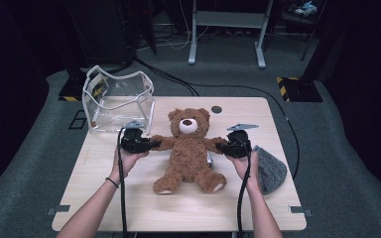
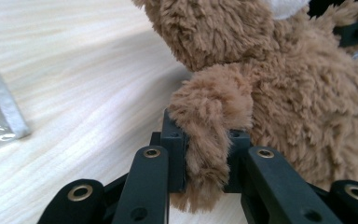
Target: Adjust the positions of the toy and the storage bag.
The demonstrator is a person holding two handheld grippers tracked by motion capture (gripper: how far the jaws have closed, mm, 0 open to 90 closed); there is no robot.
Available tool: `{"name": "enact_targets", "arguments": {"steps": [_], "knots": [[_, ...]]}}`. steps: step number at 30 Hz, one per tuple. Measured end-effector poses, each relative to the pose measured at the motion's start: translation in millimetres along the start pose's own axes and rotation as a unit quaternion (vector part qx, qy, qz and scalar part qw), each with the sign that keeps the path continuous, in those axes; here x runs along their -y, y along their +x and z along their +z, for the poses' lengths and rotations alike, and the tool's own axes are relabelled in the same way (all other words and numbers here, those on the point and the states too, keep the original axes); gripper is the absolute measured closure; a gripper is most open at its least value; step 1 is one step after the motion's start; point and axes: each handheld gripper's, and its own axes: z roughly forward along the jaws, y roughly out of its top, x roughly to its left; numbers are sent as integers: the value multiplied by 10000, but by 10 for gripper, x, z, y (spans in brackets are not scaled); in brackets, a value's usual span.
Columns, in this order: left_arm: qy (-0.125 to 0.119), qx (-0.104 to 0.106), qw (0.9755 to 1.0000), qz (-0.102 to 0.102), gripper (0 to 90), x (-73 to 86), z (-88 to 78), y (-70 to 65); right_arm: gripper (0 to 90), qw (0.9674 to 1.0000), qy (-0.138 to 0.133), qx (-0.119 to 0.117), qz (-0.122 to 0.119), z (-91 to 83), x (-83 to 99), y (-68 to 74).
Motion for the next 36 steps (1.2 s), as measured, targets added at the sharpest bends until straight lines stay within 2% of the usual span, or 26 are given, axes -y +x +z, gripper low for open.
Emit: {"name": "enact_targets", "arguments": {"steps": [10,21,27,30,31,35,36], "knots": [[-206,-37,9997,90,767,-1,-269,34,771,9993,-233,-276,-35,-84,-24,159],[-304,-134,9994,-46,766,44,-569,101,773,9978,-357,-528,-189,-83,-71,392],[-235,-212,9992,-228,764,107,-784,206,773,9959,-321,-781,-310,-23,-106,587],[-141,-122,9988,-459,761,149,-871,263,772,9952,-250,-875,-372,7,-116,682],[-96,-129,9988,-463,760,165,-898,278,773,9945,-244,-925,-430,23,-117,702],[33,-109,9983,-575,750,253,-947,335,771,9937,-104,-1041,-395,102,-96,780],[-3,-127,9980,-625,746,279,-940,349,771,9936,-70,-1039,-437,130,-87,786]]}}
